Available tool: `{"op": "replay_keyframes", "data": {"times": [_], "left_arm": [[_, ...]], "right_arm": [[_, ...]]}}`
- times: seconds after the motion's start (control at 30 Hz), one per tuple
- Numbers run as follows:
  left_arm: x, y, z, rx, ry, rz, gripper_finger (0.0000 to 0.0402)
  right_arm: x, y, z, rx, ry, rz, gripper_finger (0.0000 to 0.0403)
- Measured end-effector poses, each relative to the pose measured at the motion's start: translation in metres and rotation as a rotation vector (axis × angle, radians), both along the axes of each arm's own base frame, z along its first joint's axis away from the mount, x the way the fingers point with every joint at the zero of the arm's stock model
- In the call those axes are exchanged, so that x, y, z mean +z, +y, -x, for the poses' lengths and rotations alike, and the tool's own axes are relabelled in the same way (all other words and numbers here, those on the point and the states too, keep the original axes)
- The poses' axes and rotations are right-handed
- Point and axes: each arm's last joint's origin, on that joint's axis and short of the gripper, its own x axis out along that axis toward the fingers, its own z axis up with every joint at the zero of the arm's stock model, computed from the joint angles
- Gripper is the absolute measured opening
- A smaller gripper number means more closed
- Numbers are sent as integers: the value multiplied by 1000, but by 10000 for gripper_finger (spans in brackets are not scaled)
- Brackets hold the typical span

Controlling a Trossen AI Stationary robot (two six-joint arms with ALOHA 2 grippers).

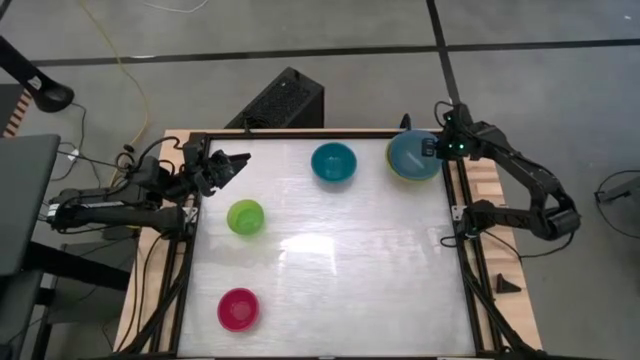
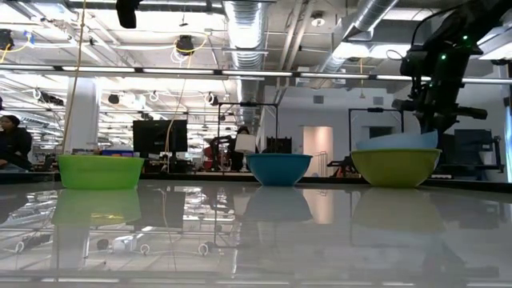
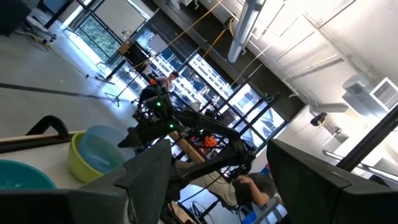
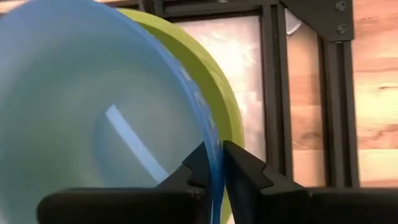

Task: Nest bowls inside each other
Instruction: Stack the light blue bowl on the green bowl, then stack the blue bowl on the light blue bowl

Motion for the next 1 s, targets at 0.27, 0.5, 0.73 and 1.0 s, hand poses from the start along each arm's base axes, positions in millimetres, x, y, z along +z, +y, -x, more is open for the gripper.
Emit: {"op": "replay_keyframes", "data": {"times": [0.27,0.5,0.73,1.0], "left_arm": [[0,0,0,-1,-1,2,254],[0,0,0,-6,-6,13,254],[0,0,0,-13,-5,9,254],[0,0,0,-2,4,-16,254]], "right_arm": [[3,4,0,8,-41,-1,112],[18,19,1,2,-117,65,208],[40,46,4,-9,-226,188,274],[76,81,-8,201,-557,402,276]]}}
